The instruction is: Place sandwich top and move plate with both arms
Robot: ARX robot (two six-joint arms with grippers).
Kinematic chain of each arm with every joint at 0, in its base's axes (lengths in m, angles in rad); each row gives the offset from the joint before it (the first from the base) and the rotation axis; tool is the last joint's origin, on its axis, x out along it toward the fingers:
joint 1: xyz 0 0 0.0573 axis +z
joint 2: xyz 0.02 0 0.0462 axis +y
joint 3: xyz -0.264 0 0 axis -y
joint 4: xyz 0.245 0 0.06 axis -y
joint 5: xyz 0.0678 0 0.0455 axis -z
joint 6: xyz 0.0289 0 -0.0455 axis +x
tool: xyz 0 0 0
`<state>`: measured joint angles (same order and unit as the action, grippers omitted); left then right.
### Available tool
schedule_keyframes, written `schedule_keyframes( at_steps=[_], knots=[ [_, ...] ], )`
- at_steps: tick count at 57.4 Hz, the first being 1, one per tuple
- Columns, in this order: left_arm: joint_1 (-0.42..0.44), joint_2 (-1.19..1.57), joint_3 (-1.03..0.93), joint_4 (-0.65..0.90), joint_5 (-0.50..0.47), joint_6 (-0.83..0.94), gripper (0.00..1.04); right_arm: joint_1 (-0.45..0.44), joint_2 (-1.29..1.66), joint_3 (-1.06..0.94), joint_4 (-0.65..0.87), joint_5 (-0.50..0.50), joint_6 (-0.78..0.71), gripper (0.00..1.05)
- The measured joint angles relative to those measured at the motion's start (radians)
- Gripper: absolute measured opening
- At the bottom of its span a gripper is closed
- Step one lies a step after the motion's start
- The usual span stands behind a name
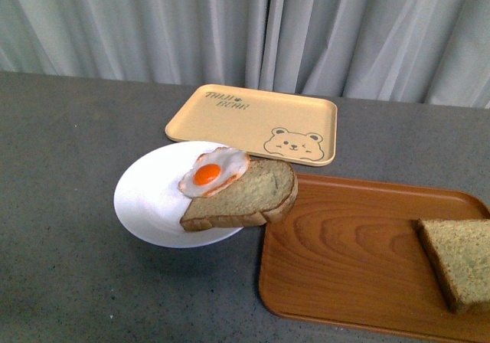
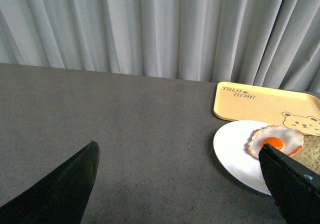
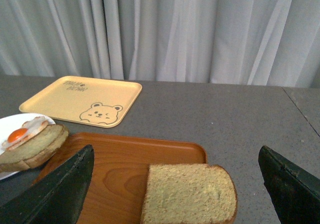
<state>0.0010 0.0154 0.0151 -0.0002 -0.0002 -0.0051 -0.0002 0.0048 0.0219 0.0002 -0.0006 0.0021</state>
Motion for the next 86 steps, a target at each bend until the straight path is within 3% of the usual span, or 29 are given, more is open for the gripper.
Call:
schedule_keyframes(
  at_steps=[5,7,9,14,24,31,36,44,71,86],
  knots=[
    [0.000,0.000,0.000,0.000,0.000,0.000,0.96,0.000,0.000,0.000,0.000,0.000,0.000,0.96],
    [0.000,0.000,0.000,0.000,0.000,0.000,0.96,0.008,0.038,0.024,-0.071,-0.001,-0.024,0.96],
    [0.000,0.000,0.000,0.000,0.000,0.000,0.96,-0.010,0.129,0.049,-0.089,-0.049,-0.027,0.96],
    [0.000,0.000,0.000,0.000,0.000,0.000,0.96,-0.174,0.396,0.094,0.083,-0.211,-0.008,0.96],
    [0.000,0.000,0.000,0.000,0.000,0.000,0.96,-0.520,0.967,0.222,0.450,-0.440,0.078,0.96],
    [0.000,0.000,0.000,0.000,0.000,0.000,0.96,-0.634,1.437,0.318,0.565,-0.603,0.146,0.96],
    [0.000,0.000,0.000,0.000,0.000,0.000,0.96,-0.632,1.618,0.355,0.607,-0.650,0.184,0.96],
    [0.000,0.000,0.000,0.000,0.000,0.000,0.96,-0.604,1.744,0.390,0.647,-0.642,0.218,0.96],
    [0.000,0.000,0.000,0.000,0.000,0.000,0.96,-0.507,1.913,0.452,0.712,-0.632,0.245,0.95],
    [0.000,0.000,0.000,0.000,0.000,0.000,0.96,-0.491,1.933,0.465,0.712,-0.624,0.245,0.54]
  ],
)
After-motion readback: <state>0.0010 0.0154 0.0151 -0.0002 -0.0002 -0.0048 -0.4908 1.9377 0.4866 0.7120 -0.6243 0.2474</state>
